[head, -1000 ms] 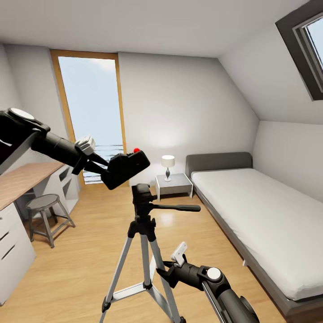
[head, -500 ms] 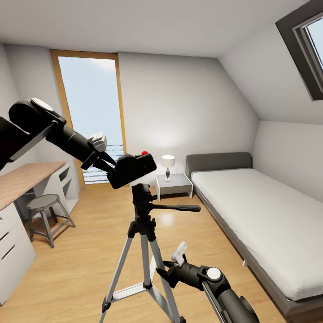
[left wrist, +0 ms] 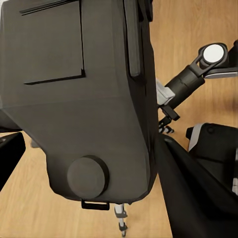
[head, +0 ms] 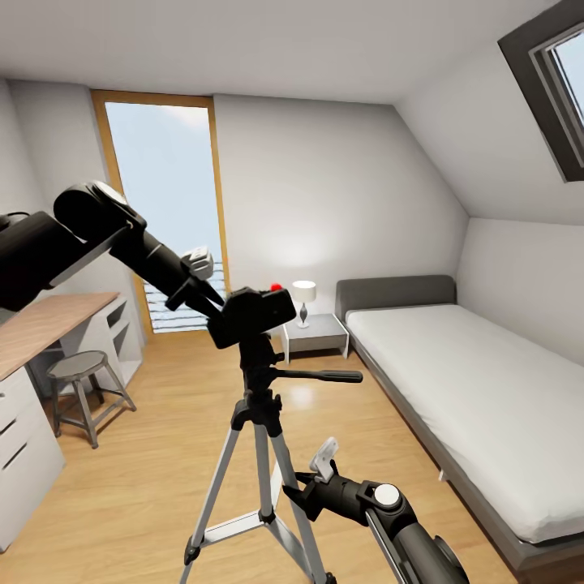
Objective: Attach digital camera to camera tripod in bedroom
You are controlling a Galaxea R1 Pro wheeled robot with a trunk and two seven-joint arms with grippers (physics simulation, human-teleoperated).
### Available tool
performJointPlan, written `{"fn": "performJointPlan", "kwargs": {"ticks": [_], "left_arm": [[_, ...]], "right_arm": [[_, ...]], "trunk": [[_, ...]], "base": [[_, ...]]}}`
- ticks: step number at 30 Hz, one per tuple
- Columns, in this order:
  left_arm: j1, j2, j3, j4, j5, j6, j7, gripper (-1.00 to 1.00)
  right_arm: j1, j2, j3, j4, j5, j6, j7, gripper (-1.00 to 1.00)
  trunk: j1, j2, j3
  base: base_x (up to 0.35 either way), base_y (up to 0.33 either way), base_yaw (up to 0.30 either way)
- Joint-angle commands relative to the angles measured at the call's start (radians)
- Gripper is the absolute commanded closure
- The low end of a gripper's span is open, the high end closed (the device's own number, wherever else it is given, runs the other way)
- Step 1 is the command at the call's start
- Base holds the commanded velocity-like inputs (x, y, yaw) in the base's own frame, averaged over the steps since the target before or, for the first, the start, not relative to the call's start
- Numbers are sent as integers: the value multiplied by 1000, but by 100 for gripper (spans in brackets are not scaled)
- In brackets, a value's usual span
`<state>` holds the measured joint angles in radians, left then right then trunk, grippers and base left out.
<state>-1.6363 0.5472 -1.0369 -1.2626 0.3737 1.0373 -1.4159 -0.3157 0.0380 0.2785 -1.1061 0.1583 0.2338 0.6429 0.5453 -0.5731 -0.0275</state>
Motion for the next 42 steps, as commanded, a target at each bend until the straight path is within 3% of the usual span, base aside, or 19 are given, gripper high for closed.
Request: {"fn": "performJointPlan", "kwargs": {"ticks": [1,18,19,42], "left_arm": [[-3,-2,-4,1,2,10,-2,100],[-2,-17,-16,10,1,10,-3,100],[-2,-17,-17,10,1,10,-3,-100],[-1,-10,-35,8,-2,9,-2,-100]], "right_arm": [[0,0,1,0,41,5,4,100],[0,0,1,0,41,-5,4,100],[0,0,1,0,41,-6,4,100],[0,0,1,0,42,-10,4,100]], "trunk": [[1,-2,-2],[1,-2,-2],[1,-2,-2],[1,-2,-2]], "base": [[0,0,0],[0,0,0],[0,0,0],[0,0,0]]}}
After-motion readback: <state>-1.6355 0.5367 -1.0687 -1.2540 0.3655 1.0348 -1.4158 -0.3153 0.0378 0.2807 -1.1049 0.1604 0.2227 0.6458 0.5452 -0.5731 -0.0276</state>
